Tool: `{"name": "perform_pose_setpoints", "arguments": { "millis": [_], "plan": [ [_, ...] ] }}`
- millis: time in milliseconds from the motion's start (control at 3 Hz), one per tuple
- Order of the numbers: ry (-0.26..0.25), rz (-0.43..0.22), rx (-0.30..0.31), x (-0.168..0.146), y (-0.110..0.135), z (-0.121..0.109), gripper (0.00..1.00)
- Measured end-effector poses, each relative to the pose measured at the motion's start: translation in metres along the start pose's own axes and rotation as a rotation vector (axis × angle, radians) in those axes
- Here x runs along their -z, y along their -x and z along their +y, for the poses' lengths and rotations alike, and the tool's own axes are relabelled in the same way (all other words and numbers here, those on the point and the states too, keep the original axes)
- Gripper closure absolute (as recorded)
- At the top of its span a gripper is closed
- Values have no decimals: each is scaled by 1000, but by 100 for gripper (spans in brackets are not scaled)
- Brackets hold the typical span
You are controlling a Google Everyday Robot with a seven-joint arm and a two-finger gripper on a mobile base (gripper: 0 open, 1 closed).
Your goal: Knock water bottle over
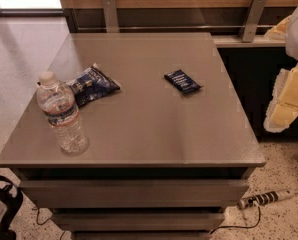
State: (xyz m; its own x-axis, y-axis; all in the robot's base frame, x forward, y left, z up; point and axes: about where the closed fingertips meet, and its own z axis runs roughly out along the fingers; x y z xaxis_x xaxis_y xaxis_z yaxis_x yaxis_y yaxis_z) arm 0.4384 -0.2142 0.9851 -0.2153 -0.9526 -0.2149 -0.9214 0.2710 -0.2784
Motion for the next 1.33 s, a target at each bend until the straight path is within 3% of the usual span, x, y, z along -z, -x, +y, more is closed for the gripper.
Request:
{"name": "perform_pose_setpoints", "arguments": {
  "millis": [333,667,1000,1333],
  "plan": [
    [0,0,0,0,0,0,0],
    [31,-77,17,-4,6,2,0],
    [76,-236,44,-26,0,7,0],
    [108,-443,83,-44,-4,23,0]
  ]
}}
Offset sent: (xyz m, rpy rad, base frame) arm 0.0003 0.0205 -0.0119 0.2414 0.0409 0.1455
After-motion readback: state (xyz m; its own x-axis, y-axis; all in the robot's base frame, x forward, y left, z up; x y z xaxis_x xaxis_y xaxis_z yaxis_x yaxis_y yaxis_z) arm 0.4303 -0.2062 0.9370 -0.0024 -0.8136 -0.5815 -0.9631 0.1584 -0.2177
